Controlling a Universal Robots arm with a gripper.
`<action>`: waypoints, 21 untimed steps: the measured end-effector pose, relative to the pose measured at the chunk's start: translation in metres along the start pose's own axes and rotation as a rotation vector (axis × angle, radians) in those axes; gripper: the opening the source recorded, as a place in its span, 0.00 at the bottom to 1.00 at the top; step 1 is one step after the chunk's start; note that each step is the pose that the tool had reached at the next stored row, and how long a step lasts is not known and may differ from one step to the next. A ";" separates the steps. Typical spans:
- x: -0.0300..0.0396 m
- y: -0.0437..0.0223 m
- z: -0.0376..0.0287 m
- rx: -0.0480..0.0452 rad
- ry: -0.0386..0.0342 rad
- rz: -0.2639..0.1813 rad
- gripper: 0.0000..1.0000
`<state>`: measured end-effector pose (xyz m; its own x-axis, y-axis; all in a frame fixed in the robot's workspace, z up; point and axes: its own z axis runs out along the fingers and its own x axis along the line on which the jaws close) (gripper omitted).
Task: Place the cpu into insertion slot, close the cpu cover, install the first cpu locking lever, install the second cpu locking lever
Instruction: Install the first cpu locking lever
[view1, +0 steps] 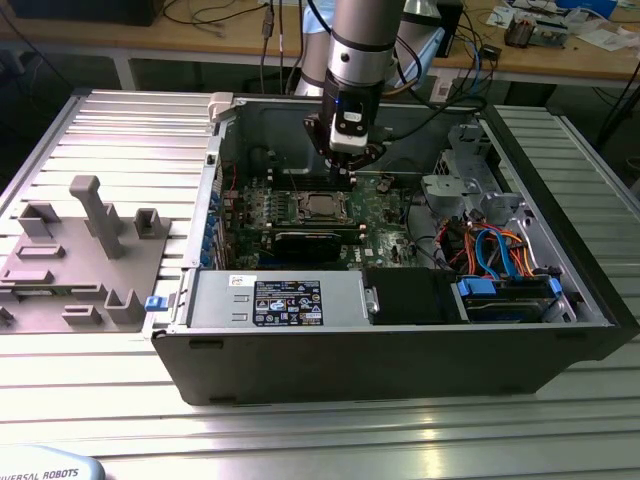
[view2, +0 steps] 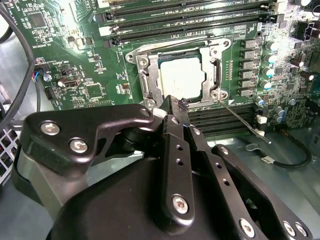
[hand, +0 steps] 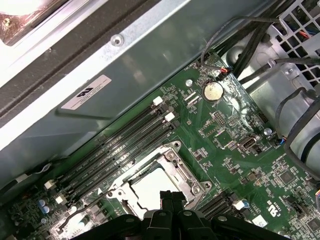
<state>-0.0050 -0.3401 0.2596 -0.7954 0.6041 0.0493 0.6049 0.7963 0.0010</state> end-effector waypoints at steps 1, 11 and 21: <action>0.0000 0.0000 0.0000 0.0001 0.0000 -0.002 0.11; 0.0000 0.0000 0.0000 0.0010 0.0000 -0.020 0.11; 0.0000 0.0000 0.0000 0.0021 0.0000 -0.043 0.11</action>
<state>-0.0051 -0.3401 0.2596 -0.8209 0.5689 0.0493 0.5697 0.8219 0.0010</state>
